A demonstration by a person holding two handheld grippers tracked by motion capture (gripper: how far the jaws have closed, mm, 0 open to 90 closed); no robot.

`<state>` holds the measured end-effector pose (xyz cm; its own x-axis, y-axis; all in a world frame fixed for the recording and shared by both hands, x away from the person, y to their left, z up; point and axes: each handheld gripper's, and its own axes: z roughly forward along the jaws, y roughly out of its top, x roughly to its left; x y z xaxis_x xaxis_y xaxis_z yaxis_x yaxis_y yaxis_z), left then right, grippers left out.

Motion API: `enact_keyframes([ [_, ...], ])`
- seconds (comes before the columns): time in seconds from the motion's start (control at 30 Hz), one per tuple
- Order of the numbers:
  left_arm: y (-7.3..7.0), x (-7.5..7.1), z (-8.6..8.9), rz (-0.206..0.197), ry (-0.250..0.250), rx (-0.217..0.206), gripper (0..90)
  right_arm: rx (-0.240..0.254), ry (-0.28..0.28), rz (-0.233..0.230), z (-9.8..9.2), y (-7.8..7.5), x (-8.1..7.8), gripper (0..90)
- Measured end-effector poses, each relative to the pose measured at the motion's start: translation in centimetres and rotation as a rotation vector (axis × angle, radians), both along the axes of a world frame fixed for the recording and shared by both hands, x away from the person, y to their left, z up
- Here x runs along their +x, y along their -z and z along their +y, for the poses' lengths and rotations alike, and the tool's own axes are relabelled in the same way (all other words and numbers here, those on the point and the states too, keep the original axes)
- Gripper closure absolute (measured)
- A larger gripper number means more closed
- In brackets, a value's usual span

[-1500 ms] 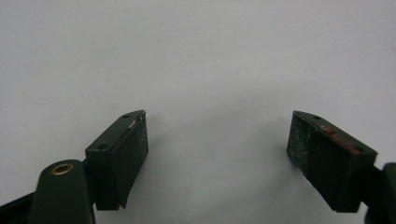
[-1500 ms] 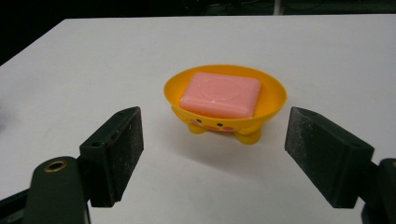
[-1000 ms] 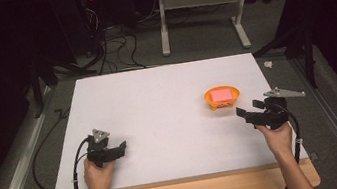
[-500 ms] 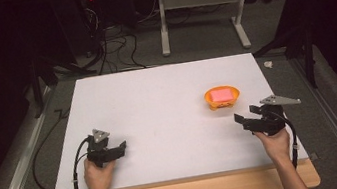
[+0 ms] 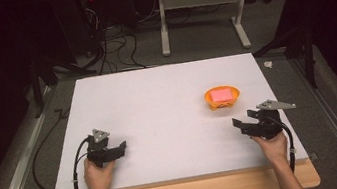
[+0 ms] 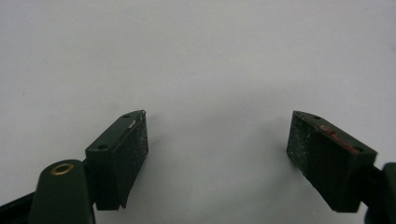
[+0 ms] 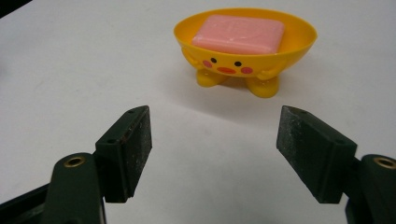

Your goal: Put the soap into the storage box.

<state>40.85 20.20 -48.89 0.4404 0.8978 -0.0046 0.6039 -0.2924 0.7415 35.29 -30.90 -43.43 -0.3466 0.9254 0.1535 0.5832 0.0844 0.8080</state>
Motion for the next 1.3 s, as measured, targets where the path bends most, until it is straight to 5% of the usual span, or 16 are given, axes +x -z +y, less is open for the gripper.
enact_keyframes([
  [1.07, 0.0, 0.0, 0.0, -0.001, 0.0, 0.002, 21.0, -0.045, 0.04, 0.046, 0.1, 2.9, 0.9, 28.8],
  [1.3, 0.0, 0.0, 0.0, -0.001, 0.0, 0.002, 21.0, -0.097, 0.061, 0.056, 0.3, 3.6, 1.3, 28.8],
])
